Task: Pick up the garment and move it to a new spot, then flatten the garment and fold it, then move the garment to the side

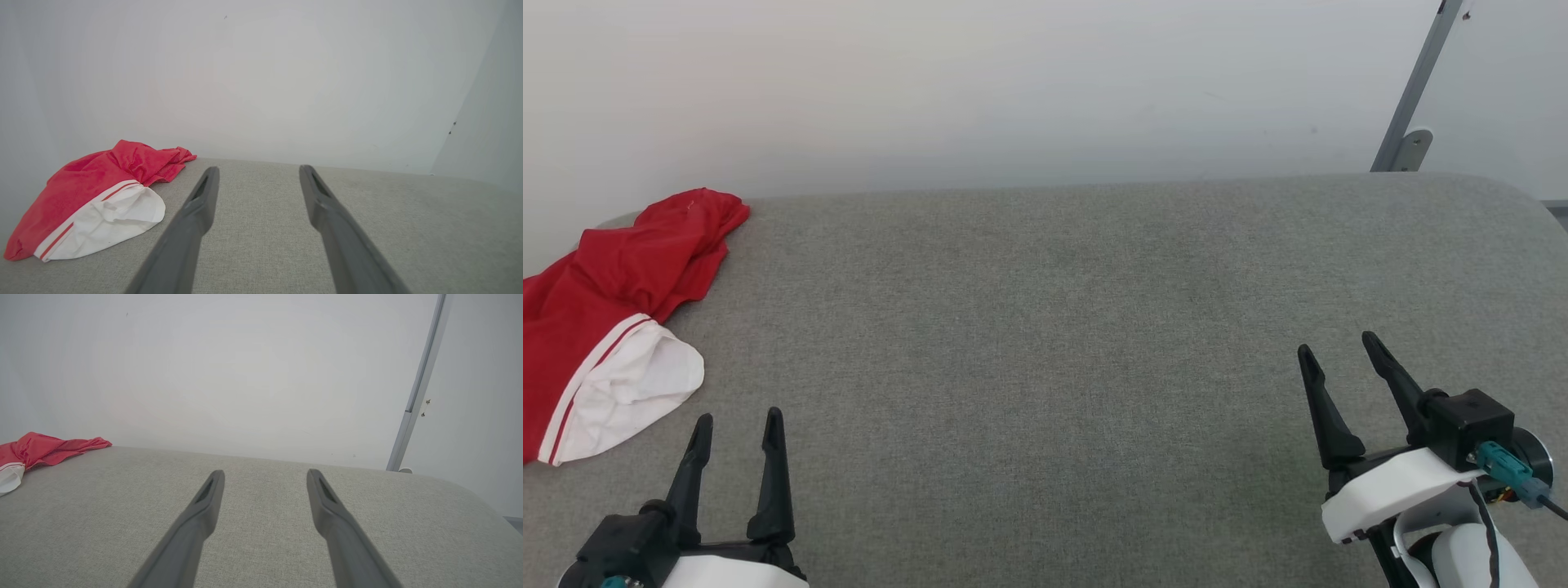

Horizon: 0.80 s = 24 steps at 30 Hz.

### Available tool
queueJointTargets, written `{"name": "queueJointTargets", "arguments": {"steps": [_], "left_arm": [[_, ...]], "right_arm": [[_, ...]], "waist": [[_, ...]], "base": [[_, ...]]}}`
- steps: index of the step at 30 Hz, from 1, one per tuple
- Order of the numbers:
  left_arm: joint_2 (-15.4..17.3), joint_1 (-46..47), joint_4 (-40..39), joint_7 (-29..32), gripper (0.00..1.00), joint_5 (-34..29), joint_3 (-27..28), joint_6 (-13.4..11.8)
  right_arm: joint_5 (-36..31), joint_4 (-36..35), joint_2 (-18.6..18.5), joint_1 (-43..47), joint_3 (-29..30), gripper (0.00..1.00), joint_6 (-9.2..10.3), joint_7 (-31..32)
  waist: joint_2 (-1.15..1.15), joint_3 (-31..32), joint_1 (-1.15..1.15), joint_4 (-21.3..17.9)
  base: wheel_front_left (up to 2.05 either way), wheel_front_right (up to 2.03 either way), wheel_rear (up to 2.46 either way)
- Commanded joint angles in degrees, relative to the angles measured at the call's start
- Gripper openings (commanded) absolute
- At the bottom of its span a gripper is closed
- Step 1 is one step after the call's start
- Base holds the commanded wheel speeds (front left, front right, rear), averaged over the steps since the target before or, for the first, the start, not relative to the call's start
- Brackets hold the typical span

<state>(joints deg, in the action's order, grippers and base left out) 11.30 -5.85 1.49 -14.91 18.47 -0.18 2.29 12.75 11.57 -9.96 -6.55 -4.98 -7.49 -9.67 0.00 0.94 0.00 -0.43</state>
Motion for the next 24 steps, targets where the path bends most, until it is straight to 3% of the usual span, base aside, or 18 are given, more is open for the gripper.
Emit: {"name": "queueJointTargets", "arguments": {"steps": [1, 11, 15, 24], "left_arm": [[0.21, -0.39, -0.07, -0.42, 1.0, -0.1, 0.12, 0.23], [-0.18, -0.03, 0.64, -0.41, 1.0, 1.03, 0.15, 0.91], [-0.88, 0.28, 1.56, 0.21, 1.0, 2.65, 1.54, -0.09], [-0.19, 0.14, 1.78, 2.92, 1.0, 6.56, 5.18, -1.9]], "right_arm": [[-0.26, -0.24, -0.03, -0.54, 0.18, 1.0, 0.0, -0.35], [-0.42, -0.42, 0.19, -0.34, 0.42, 1.0, 0.0, -0.32], [0.0, -0.37, 0.29, -0.72, -0.65, 1.0, 0.0, -0.29], [1.25, 0.79, -0.26, -1.23, -4.33, 1.0, 0.0, 0.04]], "waist": [[0.0, 0.0, 0.0, 0.01], [0.0, -0.06, 0.0, 0.3], [0.0, 0.13, 0.0, 1.26], [0.0, 1.65, 0.0, 8.48]], "base": [[0.0, 0.0, 0.0], [0.0, 0.0, 0.0], [0.0, 0.0, 0.0], [0.0, 0.0, 0.0]]}}
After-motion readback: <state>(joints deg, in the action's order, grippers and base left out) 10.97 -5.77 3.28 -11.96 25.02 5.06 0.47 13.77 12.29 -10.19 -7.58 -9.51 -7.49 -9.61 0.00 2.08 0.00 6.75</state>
